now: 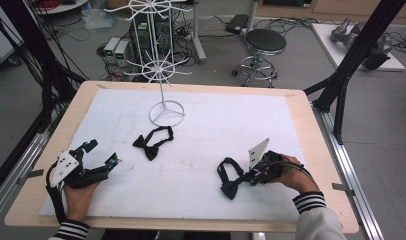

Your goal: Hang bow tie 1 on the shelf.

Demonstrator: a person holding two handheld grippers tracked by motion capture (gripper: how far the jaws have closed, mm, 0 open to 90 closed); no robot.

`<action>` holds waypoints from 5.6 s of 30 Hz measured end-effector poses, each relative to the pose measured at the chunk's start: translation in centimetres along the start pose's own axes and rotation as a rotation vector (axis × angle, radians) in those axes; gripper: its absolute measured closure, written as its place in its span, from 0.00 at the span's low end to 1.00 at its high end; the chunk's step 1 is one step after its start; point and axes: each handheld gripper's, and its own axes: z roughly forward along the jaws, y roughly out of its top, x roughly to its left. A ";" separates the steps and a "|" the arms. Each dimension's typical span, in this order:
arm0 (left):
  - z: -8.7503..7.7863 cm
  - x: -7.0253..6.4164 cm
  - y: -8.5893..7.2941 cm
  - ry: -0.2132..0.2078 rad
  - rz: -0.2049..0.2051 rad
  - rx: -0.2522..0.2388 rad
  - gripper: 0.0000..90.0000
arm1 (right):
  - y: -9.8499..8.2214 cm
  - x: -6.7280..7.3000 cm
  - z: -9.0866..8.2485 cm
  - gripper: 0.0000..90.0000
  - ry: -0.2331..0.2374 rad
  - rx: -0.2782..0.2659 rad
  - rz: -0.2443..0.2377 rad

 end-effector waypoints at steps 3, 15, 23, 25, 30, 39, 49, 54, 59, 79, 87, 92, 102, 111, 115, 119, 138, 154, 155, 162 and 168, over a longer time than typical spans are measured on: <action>0.0 0.0 0.0 0.001 -0.006 -0.003 0.16 | 0.1 0.0 -0.2 0.86 -0.009 -0.032 0.018; 0.0 0.1 0.0 -0.003 -0.016 -0.007 0.16 | 0.3 0.1 -0.8 0.86 -0.029 -0.087 0.025; 0.3 0.2 0.7 -0.057 -0.016 0.000 0.16 | 0.5 -0.1 -1.4 0.86 -0.049 -0.164 0.047; 0.4 0.3 1.2 -0.083 -0.005 0.004 0.16 | 0.4 -0.1 -1.6 0.86 -0.059 -0.183 0.055; 0.9 0.6 2.3 -0.134 0.013 0.025 0.16 | 0.5 -0.2 -2.3 0.86 -0.084 -0.242 0.070; 1.9 0.7 4.8 -0.225 0.047 0.039 0.16 | 1.7 -0.3 -2.7 0.86 -0.106 -0.354 0.068; 2.5 0.8 6.6 -0.297 0.066 0.052 0.16 | 2.1 -0.4 -3.3 0.86 -0.143 -0.432 0.098; 2.9 0.8 7.3 -0.328 0.074 0.057 0.16 | 2.4 -0.3 -3.8 0.86 -0.154 -0.498 0.112; 3.5 0.7 8.2 -0.373 0.081 0.055 0.16 | 2.9 -0.4 -4.3 0.86 -0.158 -0.551 0.139; 6.3 -1.2 10.4 -0.535 0.109 0.078 0.16 | 5.5 -0.8 -4.9 0.86 -0.121 -0.682 0.184; 7.0 -1.9 11.3 -0.575 0.121 0.086 0.16 | 6.8 -0.8 -4.8 0.86 -0.099 -0.694 0.192; 7.5 -2.7 12.0 -0.604 0.131 0.100 0.16 | 7.9 -0.7 -4.6 0.86 -0.092 -0.677 0.195; 8.7 -4.6 13.3 -0.653 0.152 0.104 0.16 | 9.8 -1.0 -4.3 0.85 -0.091 -0.654 0.194; 9.8 -6.2 14.0 -0.700 0.158 0.108 0.16 | 10.9 -1.1 -4.5 0.85 -0.084 -0.663 0.200; 10.3 -6.9 13.9 -0.715 0.167 0.121 0.16 | 11.1 -1.0 -4.3 0.85 -0.085 -0.655 0.209; 10.7 -7.6 13.8 -0.732 0.170 0.130 0.16 | 11.3 -1.0 -4.2 0.85 -0.091 -0.638 0.214; 11.7 -9.5 14.3 -0.761 0.221 0.158 0.19 | 13.9 -0.9 -3.9 0.85 -0.097 -0.615 0.204; 12.0 -9.6 14.3 -0.776 0.211 0.185 0.41 | 14.5 -0.9 -3.7 0.85 -0.099 -0.608 0.186; 12.0 -9.5 14.3 -0.770 0.216 0.184 0.45 | 14.5 -0.9 -3.7 0.85 -0.100 -0.609 0.186; 12.0 -9.3 14.3 -0.769 0.188 0.189 0.55 | 14.5 -0.9 -3.7 0.85 -0.110 -0.606 0.182; 12.0 -9.1 14.4 -0.754 0.160 0.196 0.66 | 14.6 -0.9 -3.7 0.85 -0.113 -0.612 0.169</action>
